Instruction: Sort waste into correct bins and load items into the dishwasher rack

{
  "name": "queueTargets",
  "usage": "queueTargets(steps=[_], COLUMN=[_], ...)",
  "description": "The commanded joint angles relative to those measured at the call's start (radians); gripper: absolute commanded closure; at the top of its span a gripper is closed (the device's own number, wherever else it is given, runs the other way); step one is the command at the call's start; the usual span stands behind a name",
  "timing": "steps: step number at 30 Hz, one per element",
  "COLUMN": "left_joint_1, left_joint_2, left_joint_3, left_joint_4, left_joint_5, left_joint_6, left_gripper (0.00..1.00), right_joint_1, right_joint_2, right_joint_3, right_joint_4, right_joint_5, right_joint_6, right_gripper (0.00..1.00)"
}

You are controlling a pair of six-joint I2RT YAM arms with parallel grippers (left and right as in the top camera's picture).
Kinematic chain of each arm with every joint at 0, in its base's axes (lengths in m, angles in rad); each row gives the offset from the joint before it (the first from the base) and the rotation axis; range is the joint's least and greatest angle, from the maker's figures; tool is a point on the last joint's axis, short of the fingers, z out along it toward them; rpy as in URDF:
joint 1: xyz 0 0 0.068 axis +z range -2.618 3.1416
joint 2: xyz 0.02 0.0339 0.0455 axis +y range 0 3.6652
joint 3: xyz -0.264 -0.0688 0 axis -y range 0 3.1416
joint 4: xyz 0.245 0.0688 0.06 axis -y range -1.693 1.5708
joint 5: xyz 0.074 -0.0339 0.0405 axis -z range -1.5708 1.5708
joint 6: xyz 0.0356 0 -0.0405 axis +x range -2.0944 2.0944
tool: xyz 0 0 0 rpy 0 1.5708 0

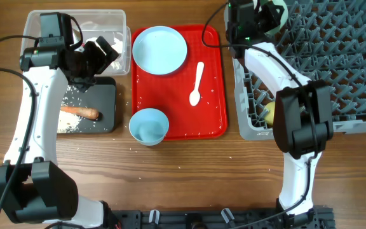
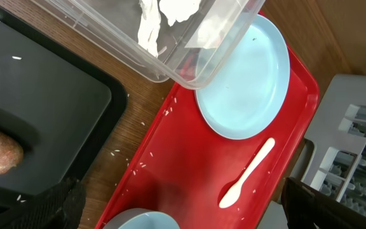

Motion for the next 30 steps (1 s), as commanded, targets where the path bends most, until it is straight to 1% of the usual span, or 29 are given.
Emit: queueTargets(steps=[1,5,8,9,10,11,13,16,18,21,25,26,28,29,30], left_joint_1=[0.003,0.003,0.003,0.003,0.003,0.003,0.003,0.003,0.003,0.003,0.003,0.003,0.003,0.003,0.003], left_joint_2=[-0.006,-0.006,-0.006,-0.006,-0.006,-0.006,-0.006,-0.006,-0.006,-0.006,-0.006,-0.006,-0.006,-0.006,-0.006], left_joint_3=[0.004,0.004,0.004,0.004,0.004,0.004,0.004,0.004,0.004,0.004,0.004,0.004,0.004,0.004,0.004], left_joint_4=[0.002,0.002,0.002,0.002,0.002,0.002,0.002,0.002,0.002,0.002,0.002,0.002,0.002,0.002,0.002], left_joint_5=[-0.003,-0.003,-0.003,-0.003,-0.003,-0.003,-0.003,-0.003,-0.003,-0.003,-0.003,-0.003,-0.003,-0.003,-0.003], left_joint_6=[0.004,0.004,0.004,0.004,0.004,0.004,0.004,0.004,0.004,0.004,0.004,0.004,0.004,0.004,0.004], left_gripper=[0.00,0.00,0.00,0.00,0.00,0.00,0.00,0.00,0.00,0.00,0.00,0.00,0.00,0.00,0.00], right_joint_1=[0.014,0.030,0.050,0.059,0.068,0.075,0.095,0.122,0.136,0.136,0.105,0.095,0.080,0.075,0.075], right_joint_2=[0.016,0.016,0.016,0.016,0.016,0.016,0.016,0.016,0.014,-0.016,-0.101,-0.131,-0.191,-0.239,-0.267], right_joint_3=[0.000,0.000,0.000,0.000,0.000,0.000,0.000,0.000,0.000,0.001,0.013,0.013,0.013,0.013,0.013], right_joint_4=[-0.086,-0.193,-0.219,-0.224,-0.229,-0.232,-0.253,-0.315,-0.325,-0.320,-0.323,-0.330,-0.375,-0.438,-0.484], right_joint_5=[0.011,0.011,0.011,0.010,0.007,0.005,-0.025,-0.122,-0.155,-0.202,-0.289,-0.314,-0.403,-0.513,-0.603], right_joint_6=[0.048,0.066,0.066,0.066,0.066,0.065,0.064,0.061,0.081,0.101,0.159,0.188,0.249,0.335,0.379], right_gripper=[0.96,0.96,0.96,0.85,0.38,0.28,0.19,0.13,0.10,0.08,0.06,0.03,0.00,0.00,0.00])
